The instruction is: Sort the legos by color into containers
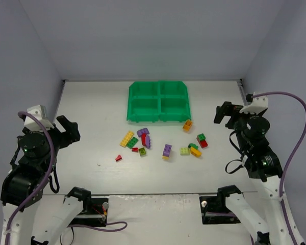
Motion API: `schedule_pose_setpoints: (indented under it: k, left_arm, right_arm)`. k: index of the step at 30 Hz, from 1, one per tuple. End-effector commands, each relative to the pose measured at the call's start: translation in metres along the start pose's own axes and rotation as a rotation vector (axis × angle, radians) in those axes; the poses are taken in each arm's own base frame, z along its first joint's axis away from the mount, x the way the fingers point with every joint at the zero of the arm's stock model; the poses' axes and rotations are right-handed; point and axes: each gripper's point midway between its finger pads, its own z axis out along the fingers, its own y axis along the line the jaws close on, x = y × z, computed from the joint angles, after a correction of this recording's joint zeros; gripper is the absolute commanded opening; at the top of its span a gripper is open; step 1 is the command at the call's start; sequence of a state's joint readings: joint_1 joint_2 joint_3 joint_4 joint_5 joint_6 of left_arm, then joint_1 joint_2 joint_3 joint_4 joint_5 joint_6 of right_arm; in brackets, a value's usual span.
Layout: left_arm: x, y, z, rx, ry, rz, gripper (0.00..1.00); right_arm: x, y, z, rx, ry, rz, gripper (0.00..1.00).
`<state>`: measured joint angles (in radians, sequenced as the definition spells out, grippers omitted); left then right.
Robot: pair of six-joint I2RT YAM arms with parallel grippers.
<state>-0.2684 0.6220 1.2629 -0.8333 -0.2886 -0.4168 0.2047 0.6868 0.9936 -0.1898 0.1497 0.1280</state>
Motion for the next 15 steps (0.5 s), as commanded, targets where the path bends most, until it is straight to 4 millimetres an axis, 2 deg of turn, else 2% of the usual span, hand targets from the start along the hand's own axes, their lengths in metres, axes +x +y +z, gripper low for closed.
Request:
schedule_pose_setpoints:
  k: [1,3,5,8,12,15]
  left_arm:
    - [-0.002,-0.010,0.014,0.011,0.015,-0.009,0.76]
    - [0.006,-0.013,0.022,0.011,0.044,-0.002,0.77]
    - [0.016,-0.017,0.030,0.018,0.087,0.002,0.77]
    - [0.024,-0.023,0.038,0.035,0.128,0.012,0.77]
    - [0.035,-0.023,0.045,0.022,0.167,0.026,0.77]
    - [0.045,-0.023,0.050,0.022,0.205,0.045,0.77]
  right_arm:
    - [0.007,0.008,0.021,-0.003,0.055,0.029,1.00]
    - [0.027,0.012,0.029,-0.014,0.129,0.029,1.00]
    - [0.058,0.009,0.044,0.050,0.248,0.080,1.00]
    - [0.114,0.021,0.069,0.041,0.456,0.097,1.00]
    - [0.150,0.039,0.081,0.037,0.570,0.158,1.00]
    - [0.177,0.043,0.090,0.101,0.631,0.188,1.00]
